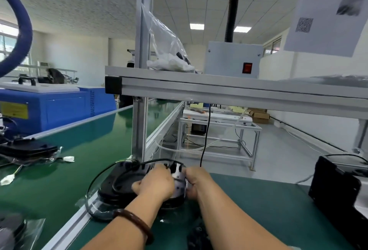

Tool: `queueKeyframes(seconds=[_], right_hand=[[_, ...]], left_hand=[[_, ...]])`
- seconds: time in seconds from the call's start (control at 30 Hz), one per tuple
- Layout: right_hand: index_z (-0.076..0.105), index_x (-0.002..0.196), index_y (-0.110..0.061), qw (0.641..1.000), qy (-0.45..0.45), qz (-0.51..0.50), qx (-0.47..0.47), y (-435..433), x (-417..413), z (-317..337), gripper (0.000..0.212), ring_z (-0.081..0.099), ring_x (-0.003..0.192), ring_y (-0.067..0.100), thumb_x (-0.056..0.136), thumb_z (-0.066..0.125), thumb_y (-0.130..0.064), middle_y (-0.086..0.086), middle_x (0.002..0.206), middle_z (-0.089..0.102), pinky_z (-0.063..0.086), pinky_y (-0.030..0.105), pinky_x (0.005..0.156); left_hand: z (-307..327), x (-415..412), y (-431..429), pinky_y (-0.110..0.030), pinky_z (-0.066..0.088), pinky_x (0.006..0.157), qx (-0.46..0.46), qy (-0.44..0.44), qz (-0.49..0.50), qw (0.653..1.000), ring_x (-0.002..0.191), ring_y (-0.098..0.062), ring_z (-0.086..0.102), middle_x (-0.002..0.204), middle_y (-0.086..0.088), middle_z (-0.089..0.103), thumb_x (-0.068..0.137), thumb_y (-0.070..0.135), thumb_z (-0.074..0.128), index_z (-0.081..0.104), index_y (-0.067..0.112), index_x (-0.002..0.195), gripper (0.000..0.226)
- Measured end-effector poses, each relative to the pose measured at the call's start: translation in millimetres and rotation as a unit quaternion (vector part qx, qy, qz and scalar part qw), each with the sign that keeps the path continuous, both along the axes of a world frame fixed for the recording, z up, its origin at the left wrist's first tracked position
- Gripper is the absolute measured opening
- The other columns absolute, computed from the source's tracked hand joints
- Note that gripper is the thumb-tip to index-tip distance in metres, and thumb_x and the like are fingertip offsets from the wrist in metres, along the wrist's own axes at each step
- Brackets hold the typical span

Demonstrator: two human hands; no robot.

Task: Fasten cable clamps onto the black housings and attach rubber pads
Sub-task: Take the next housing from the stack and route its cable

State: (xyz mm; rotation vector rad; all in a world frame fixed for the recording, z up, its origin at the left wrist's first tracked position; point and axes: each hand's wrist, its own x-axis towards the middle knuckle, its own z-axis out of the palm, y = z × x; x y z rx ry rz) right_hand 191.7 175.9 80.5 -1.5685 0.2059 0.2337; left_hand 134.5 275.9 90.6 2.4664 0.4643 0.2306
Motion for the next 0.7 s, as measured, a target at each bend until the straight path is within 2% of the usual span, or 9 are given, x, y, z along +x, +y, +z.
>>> queueKeyframes(seconds=[0.07,0.13,0.2,0.27,0.33,0.4,0.47,0.6,0.7], right_hand=[[0.059,0.083,-0.001,1.0,0.009,0.003,0.005,3.7,-7.3,0.8,0.017,0.057,0.061,0.022,0.092,0.045,0.003,0.016,0.086,0.063,0.047,0.024,0.045],[0.06,0.101,-0.004,1.0,-0.012,-0.007,-0.022,8.0,-8.9,8.1,0.019,0.059,0.074,0.021,0.097,0.042,-0.003,0.014,0.103,0.064,0.051,0.026,0.062],[0.057,0.125,-0.002,0.996,-0.008,-0.055,-0.063,6.4,-10.3,15.7,0.032,0.059,0.102,0.028,0.1,0.037,-0.006,0.017,0.129,0.059,0.045,0.031,0.08],[0.053,0.131,-0.004,0.981,-0.037,-0.032,-0.186,8.7,-12.5,13.4,0.035,0.057,0.107,0.03,0.101,0.036,-0.008,0.016,0.133,0.056,0.039,0.031,0.079],[0.057,0.117,-0.008,0.992,-0.026,-0.043,-0.116,12.2,-9.6,7.0,0.024,0.06,0.092,0.026,0.099,0.04,-0.009,0.015,0.11,0.062,0.039,0.028,0.069],[0.051,0.088,-0.009,0.995,-0.015,-0.059,-0.083,18.9,-11.7,2.5,0.01,0.05,0.069,0.021,0.095,0.045,-0.01,0.01,0.08,0.051,0.037,0.027,0.058],[0.052,0.088,-0.004,0.996,-0.012,-0.064,-0.052,21.4,-9.0,-0.5,0.013,0.048,0.072,0.021,0.094,0.049,-0.016,0.01,0.08,0.05,0.036,0.028,0.06],[0.054,0.118,-0.002,0.997,-0.026,-0.058,0.031,2.0,-28.6,22.5,0.03,0.065,0.098,0.03,0.096,0.052,-0.023,0.016,0.107,0.067,0.052,0.037,0.08],[0.058,0.115,-0.005,0.996,-0.061,-0.041,0.056,-36.5,-68.0,49.4,0.025,0.069,0.088,0.031,0.098,0.053,-0.023,0.016,0.102,0.07,0.055,0.043,0.082]], left_hand=[[3.0,-3.1,-3.7,-0.042,0.032,0.1,0.019,0.032,0.02,0.999,0.122,-0.031,0.046,0.134,-0.01,0.049,0.094,0.029,0.038,0.043,0.02,0.126,0.033],[2.1,-1.2,-0.1,-0.046,0.032,0.103,0.022,0.067,0.027,0.997,0.126,-0.034,0.042,0.141,-0.013,0.042,0.094,0.031,0.038,0.039,0.02,0.133,0.04],[-0.6,3.5,7.6,-0.044,0.034,0.105,0.018,0.085,0.014,0.996,0.127,-0.035,0.043,0.142,-0.016,0.042,0.096,0.03,0.036,0.039,0.014,0.134,0.041],[-2.9,6.2,13.0,-0.038,0.037,0.103,0.004,0.085,0.008,0.996,0.126,-0.034,0.046,0.14,-0.017,0.046,0.098,0.025,0.034,0.038,0.007,0.134,0.04],[-2.8,5.1,15.7,-0.033,0.039,0.097,-0.02,0.066,0.003,0.998,0.124,-0.033,0.048,0.137,-0.018,0.049,0.1,0.022,0.033,0.038,0.003,0.133,0.038],[0.2,2.6,17.9,-0.031,0.041,0.092,-0.06,0.034,-0.004,0.998,0.121,-0.033,0.05,0.134,-0.019,0.051,0.101,0.02,0.033,0.04,0.002,0.133,0.038],[7.3,-3.1,18.3,-0.034,0.043,0.092,-0.105,-0.006,-0.016,0.994,0.118,-0.034,0.052,0.129,-0.021,0.054,0.101,0.02,0.034,0.044,0.001,0.13,0.037],[43.5,-35.1,14.7,-0.029,0.037,0.083,-0.112,-0.067,-0.062,0.99,0.11,-0.03,0.052,0.125,-0.016,0.055,0.102,0.026,0.032,0.046,0.008,0.129,0.035],[78.3,-77.5,5.9,-0.028,0.034,0.073,-0.067,-0.106,-0.145,0.981,0.087,-0.016,0.048,0.106,-0.003,0.056,0.102,0.032,0.032,0.05,0.018,0.113,0.026]])
